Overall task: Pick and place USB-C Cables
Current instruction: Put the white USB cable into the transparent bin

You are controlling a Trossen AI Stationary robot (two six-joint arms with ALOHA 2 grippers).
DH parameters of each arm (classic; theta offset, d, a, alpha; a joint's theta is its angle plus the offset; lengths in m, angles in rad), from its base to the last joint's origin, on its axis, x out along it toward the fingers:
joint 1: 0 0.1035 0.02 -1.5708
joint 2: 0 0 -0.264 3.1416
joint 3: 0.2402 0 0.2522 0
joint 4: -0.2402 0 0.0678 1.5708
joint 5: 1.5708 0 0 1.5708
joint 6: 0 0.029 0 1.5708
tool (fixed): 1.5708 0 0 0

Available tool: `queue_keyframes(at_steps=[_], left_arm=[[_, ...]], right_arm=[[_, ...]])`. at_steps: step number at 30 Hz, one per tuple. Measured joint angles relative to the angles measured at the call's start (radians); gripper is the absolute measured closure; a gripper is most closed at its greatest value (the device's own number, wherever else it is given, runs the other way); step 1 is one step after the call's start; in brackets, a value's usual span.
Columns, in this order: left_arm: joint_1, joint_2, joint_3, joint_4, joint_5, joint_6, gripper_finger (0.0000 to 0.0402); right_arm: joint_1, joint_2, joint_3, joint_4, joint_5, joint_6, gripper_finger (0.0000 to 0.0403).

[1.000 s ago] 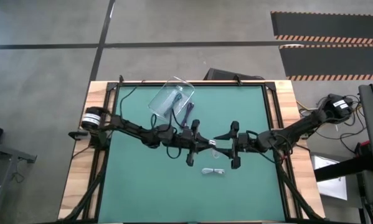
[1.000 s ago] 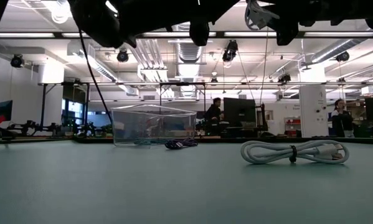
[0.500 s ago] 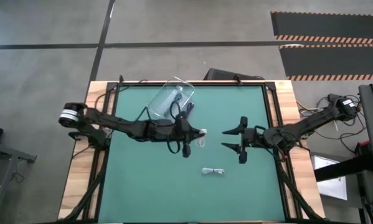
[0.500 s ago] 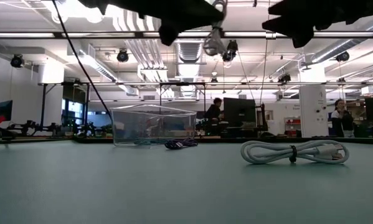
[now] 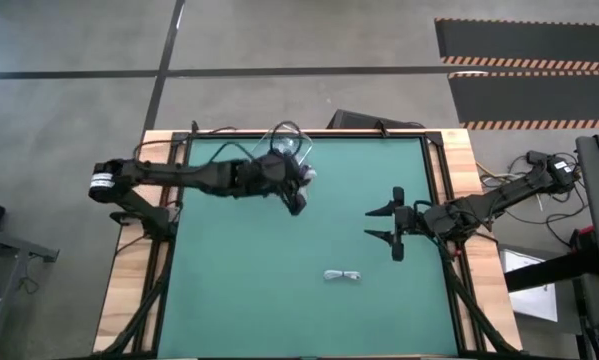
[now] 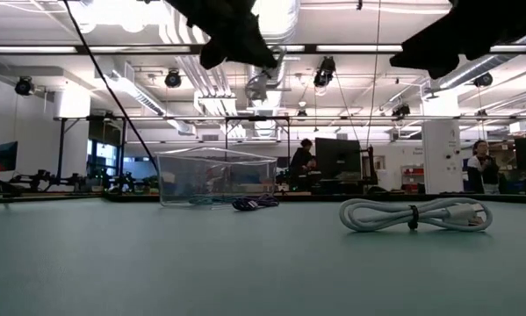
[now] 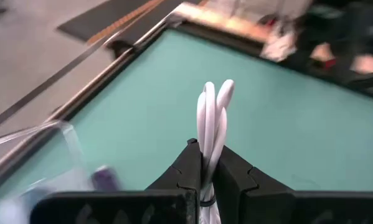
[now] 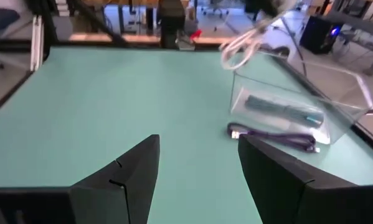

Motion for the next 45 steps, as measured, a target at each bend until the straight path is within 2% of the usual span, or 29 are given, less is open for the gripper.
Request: queue_keyframes(at_steps=[7,14,20,25,45], left_arm=[[0.162,0.000,0.105,-0.242,0.000,0.003,0.0394],[0.322,0.000,0.105,-0.284,0.099,0.004,0.0394],[0.402,0.015,0.072,-0.327,0.131,0.008,0.0393],[0.428,0.037,0.057,-0.324,0.173,0.009,0.0393],[0.430,0.170,0.057,-0.315,0.175,0.012,0.0393]], right_arm=[[0.000,-0.015,0.000,-0.040,-0.018,0.025,0.0193],[0.000,-0.013,0.000,-0.043,-0.038,0.030,0.0193],[0.000,-0.013,0.000,-0.042,-0.038,0.032,0.0193],[0.000,-0.013,0.000,-0.041,-0.038,0.032,0.0193],[0.000,-0.013,-0.001,-0.041,-0.035,0.033,0.0193]])
